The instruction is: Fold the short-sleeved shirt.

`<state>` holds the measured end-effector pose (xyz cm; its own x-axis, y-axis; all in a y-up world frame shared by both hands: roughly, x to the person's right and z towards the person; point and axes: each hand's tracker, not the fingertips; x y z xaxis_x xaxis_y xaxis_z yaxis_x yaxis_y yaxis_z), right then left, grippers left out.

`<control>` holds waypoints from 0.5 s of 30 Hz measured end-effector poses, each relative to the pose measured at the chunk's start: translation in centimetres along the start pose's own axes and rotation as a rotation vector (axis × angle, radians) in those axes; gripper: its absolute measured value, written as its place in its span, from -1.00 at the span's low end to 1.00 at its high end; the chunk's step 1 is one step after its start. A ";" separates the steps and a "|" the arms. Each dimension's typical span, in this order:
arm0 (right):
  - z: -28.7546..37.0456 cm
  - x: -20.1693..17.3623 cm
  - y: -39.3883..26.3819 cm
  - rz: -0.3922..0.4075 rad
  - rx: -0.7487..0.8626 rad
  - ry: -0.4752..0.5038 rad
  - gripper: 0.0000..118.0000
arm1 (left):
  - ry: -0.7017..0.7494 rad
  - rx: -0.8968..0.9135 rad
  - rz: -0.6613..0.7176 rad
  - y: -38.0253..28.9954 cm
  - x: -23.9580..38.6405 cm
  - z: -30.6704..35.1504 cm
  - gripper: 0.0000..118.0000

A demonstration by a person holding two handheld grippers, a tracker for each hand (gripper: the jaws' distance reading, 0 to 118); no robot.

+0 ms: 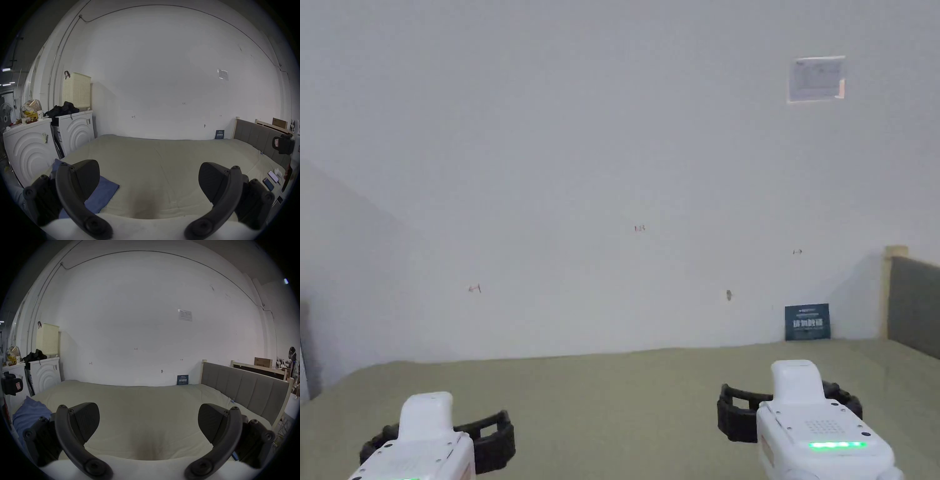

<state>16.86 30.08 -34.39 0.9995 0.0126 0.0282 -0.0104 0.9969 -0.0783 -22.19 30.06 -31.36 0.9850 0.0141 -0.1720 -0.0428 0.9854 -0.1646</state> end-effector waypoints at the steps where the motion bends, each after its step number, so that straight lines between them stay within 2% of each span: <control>1: -0.2 0.1 0.2 -0.003 0.001 0.000 1.00 | -0.001 0.005 -0.007 0.3 0.1 -0.1 1.00; 10: -1.9 -0.2 1.4 0.027 0.004 -0.019 1.00 | -0.023 0.037 -0.005 1.9 2.1 -2.1 1.00; 15: -1.9 -0.3 1.0 0.013 0.004 -0.026 1.00 | -0.026 0.036 0.011 1.4 2.7 -2.3 1.00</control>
<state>16.62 30.95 -36.38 0.9982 0.0281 0.0533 -0.0240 0.9969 -0.0745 -19.93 31.14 -34.26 0.9886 0.0288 -0.1479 -0.0480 0.9906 -0.1281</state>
